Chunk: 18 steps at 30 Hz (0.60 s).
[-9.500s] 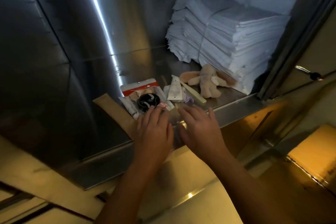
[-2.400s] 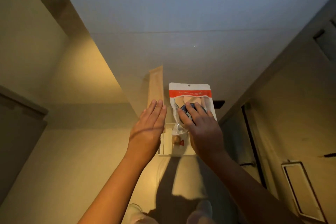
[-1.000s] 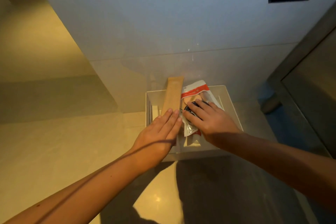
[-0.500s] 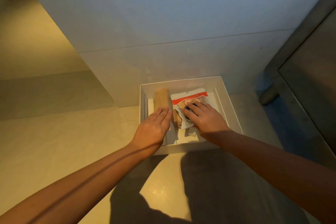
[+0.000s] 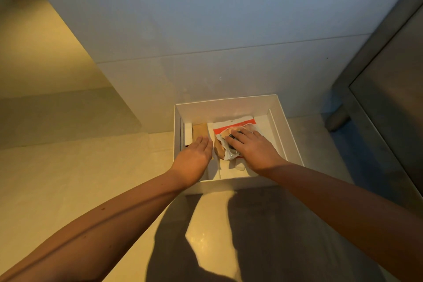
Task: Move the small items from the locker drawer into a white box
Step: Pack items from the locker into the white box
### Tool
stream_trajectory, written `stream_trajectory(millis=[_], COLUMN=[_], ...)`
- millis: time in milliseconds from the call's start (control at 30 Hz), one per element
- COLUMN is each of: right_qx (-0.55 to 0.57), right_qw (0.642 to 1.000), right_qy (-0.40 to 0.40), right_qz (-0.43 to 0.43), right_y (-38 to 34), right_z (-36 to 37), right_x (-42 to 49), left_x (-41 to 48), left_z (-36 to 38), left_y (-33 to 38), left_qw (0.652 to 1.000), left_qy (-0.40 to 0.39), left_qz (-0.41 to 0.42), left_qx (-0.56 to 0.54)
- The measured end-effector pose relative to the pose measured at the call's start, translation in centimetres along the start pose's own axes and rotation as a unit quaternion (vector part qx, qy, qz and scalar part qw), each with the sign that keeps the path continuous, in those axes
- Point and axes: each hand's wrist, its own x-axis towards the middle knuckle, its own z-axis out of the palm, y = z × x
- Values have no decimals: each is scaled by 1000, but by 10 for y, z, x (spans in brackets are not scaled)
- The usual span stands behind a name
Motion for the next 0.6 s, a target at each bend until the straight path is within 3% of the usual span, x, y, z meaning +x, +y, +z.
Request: stream_trajectory(millis=[367, 600], right_qx=[48, -9], right_qw=[996, 991], right_qy=[-68, -133], right_qz=[26, 21], right_y=[-3, -1], right_z=[6, 10], right_x=[3, 9], left_x=[7, 11], left_z=[4, 10], left_y=[-6, -8], left_qw=[988, 986], left_qy=[-116, -158], left_qz=[-4, 1], left_qx=[-99, -55])
